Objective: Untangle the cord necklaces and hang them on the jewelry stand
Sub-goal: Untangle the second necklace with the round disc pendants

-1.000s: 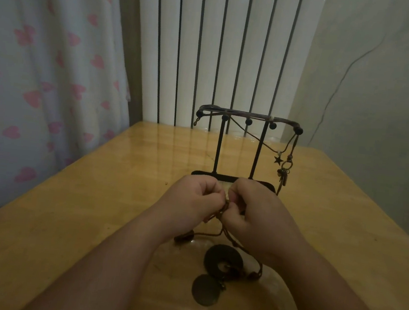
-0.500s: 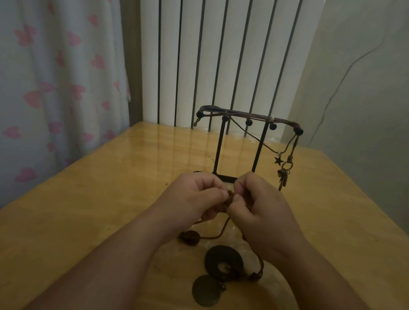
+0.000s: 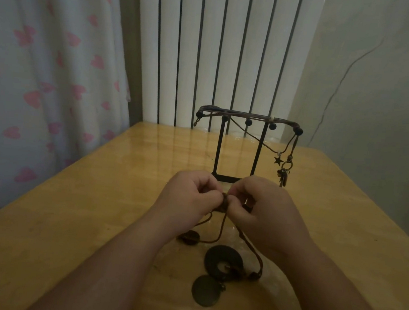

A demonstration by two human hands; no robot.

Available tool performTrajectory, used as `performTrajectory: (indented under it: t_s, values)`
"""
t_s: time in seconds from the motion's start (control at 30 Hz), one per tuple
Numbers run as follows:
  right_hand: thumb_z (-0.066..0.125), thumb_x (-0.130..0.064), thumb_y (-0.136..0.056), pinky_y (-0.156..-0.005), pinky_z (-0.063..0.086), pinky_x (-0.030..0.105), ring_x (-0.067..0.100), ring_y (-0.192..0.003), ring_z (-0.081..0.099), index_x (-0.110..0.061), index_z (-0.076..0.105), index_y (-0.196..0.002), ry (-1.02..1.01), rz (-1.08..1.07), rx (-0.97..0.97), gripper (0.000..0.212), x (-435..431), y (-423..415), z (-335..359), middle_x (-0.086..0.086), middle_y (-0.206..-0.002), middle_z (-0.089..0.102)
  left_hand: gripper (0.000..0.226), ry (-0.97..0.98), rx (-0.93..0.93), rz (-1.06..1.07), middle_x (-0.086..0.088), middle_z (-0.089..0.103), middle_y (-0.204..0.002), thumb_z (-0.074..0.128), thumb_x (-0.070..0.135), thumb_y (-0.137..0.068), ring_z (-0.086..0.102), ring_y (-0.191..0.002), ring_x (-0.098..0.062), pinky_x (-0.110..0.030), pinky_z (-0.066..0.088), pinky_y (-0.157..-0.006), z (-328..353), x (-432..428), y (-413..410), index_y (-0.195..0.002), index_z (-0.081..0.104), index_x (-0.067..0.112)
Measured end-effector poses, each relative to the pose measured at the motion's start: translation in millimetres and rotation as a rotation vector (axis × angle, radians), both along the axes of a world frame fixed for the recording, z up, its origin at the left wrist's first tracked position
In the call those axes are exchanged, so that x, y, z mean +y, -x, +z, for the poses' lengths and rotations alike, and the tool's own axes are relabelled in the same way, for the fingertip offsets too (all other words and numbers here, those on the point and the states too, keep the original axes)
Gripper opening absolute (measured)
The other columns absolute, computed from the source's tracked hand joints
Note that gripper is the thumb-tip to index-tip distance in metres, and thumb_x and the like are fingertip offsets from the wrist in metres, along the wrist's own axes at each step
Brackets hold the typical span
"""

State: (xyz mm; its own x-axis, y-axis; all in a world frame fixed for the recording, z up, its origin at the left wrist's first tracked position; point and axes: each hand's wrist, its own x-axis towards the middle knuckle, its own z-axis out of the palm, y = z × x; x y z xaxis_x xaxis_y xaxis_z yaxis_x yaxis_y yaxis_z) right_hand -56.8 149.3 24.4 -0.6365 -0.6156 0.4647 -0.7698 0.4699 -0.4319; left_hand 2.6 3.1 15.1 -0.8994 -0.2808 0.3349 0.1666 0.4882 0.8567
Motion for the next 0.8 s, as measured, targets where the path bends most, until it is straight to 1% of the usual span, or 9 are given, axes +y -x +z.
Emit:
performTrajectory:
  t_s: [0.1,0.17,0.27,0.37,0.47,0.57,0.73,0.8]
  values:
    - [0.058,-0.034,-0.089,-0.065,0.042,0.016,0.003,-0.076,0.049,-0.037,0.051,-0.085,-0.022,-0.009,-0.008,0.008,0.1,0.7,-1.1,-0.016,-0.082,0.051,0.015,0.027,0.007,-0.002,0.007,0.062,-0.066,0.067,0.016,-0.083,0.058,-0.064,-0.009,-0.029,0.052,-0.063,-1.2,0.0,0.7,-0.072,0.066,0.027]
    - [0.059,-0.032,-0.089,-0.064,0.041,0.017,0.004,-0.075,0.049,-0.034,0.053,-0.086,-0.019,-0.016,-0.012,0.007,0.5,1.3,-2.5,-0.015,-0.082,0.051,0.014,0.041,0.015,0.001,0.005,0.063,-0.068,0.068,0.016,-0.083,0.059,-0.067,-0.011,-0.03,0.053,-0.064,-2.1,0.3,0.7,-0.073,0.067,0.026]
    - [0.058,-0.033,-0.089,-0.063,0.038,0.016,0.004,-0.075,0.049,-0.035,0.052,-0.086,-0.032,-0.015,-0.018,0.007,1.1,2.0,-2.7,-0.015,-0.082,0.051,0.012,0.063,0.034,0.001,0.005,0.066,-0.072,0.069,0.018,-0.084,0.063,-0.07,-0.01,-0.025,0.054,-0.064,-2.7,-0.3,0.2,-0.077,0.068,0.028]
    - [0.058,-0.032,-0.09,-0.062,0.037,0.015,0.003,-0.075,0.048,-0.038,0.05,-0.084,-0.057,-0.002,-0.021,0.012,2.0,1.9,-1.4,-0.015,-0.082,0.051,0.015,0.098,0.036,0.002,0.009,0.063,-0.068,0.069,0.017,-0.084,0.059,-0.065,-0.003,-0.018,0.048,-0.058,-2.8,-0.9,-0.3,-0.075,0.067,0.029]
    - [0.057,-0.031,-0.091,-0.064,0.04,0.016,0.001,-0.077,0.05,-0.04,0.05,-0.086,-0.078,0.027,-0.056,0.013,2.7,0.9,-0.7,-0.017,-0.084,0.052,0.018,0.122,0.017,0.006,0.013,0.057,-0.063,0.069,0.016,-0.081,0.052,-0.06,0.001,-0.014,0.041,-0.054,-1.9,-1.1,-0.5,-0.07,0.064,0.029]
    - [0.057,-0.031,-0.092,-0.07,0.048,0.02,0.003,-0.08,0.052,-0.042,0.05,-0.086,-0.077,0.044,-0.075,0.014,3.4,0.5,-0.9,-0.016,-0.087,0.054,0.017,0.113,0.006,-0.015,0.01,0.055,-0.065,0.069,0.013,-0.078,0.049,-0.059,-0.001,-0.018,0.041,-0.055,-0.5,-0.9,-1.3,-0.07,0.062,0.026]
    - [0.055,-0.03,-0.093,-0.072,0.049,0.021,0.002,-0.082,0.053,-0.041,0.05,-0.088,-0.058,0.058,-0.068,0.013,2.4,-0.6,-0.7,-0.017,-0.088,0.055,0.017,0.097,-0.023,-0.044,0.005,0.054,-0.067,0.066,0.011,-0.081,0.049,-0.063,-0.007,-0.025,0.042,-0.059,0.2,-2.5,-1.3,-0.07,0.061,0.023]
    - [0.055,-0.03,-0.094,-0.072,0.049,0.021,0.003,-0.081,0.053,-0.039,0.051,-0.09,-0.068,0.059,-0.061,0.011,2.0,-1.0,-0.2,-0.016,-0.088,0.054,0.016,0.086,-0.04,-0.05,0.004,0.056,-0.069,0.067,0.011,-0.082,0.051,-0.065,-0.008,-0.025,0.043,-0.06,0.1,-2.6,-0.9,-0.072,0.062,0.024]
